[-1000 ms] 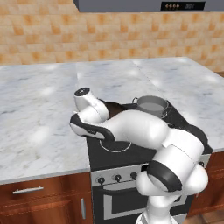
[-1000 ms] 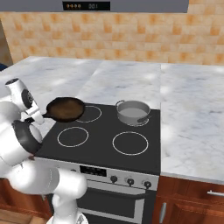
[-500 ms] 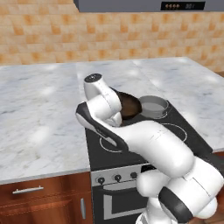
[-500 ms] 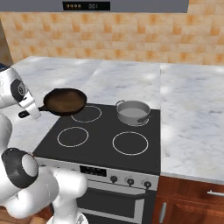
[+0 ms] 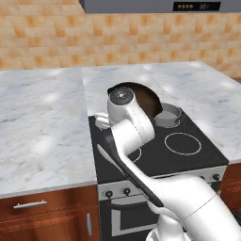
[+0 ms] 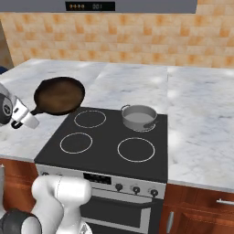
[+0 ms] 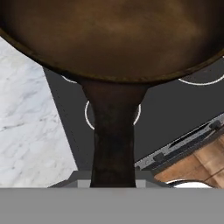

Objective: Move the pot and pan from the stove into the sink.

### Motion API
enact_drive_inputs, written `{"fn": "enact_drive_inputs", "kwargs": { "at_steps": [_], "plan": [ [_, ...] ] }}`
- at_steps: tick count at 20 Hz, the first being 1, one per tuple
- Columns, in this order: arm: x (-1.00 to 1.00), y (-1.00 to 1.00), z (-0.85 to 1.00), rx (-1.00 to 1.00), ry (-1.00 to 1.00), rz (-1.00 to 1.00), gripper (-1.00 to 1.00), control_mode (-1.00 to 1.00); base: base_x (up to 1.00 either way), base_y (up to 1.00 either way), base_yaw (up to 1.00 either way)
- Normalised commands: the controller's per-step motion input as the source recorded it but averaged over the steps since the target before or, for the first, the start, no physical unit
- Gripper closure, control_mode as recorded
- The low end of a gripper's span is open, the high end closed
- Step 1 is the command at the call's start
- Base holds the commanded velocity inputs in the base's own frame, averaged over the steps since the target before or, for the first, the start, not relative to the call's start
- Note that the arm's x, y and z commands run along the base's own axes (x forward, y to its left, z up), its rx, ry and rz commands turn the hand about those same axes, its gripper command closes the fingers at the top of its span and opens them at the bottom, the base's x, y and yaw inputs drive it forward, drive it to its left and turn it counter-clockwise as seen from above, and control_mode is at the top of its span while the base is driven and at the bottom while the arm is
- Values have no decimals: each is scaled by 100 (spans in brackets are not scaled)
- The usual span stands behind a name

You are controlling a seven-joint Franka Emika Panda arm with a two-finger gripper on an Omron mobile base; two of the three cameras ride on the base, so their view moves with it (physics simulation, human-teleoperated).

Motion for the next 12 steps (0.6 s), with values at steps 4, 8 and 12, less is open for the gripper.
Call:
{"fn": "enact_drive_inputs", "kwargs": {
  "at_steps": [4, 8, 12],
  "plan": [
    [-51, -41, 5, 0, -28, 22, 100, -100, 0, 0, 0],
    [-31, -60, 0, 1, -30, 26, 100, -100, 0, 0, 0],
    [-17, -61, -3, 5, -14, 23, 100, -100, 0, 0, 0]
  ]
}}
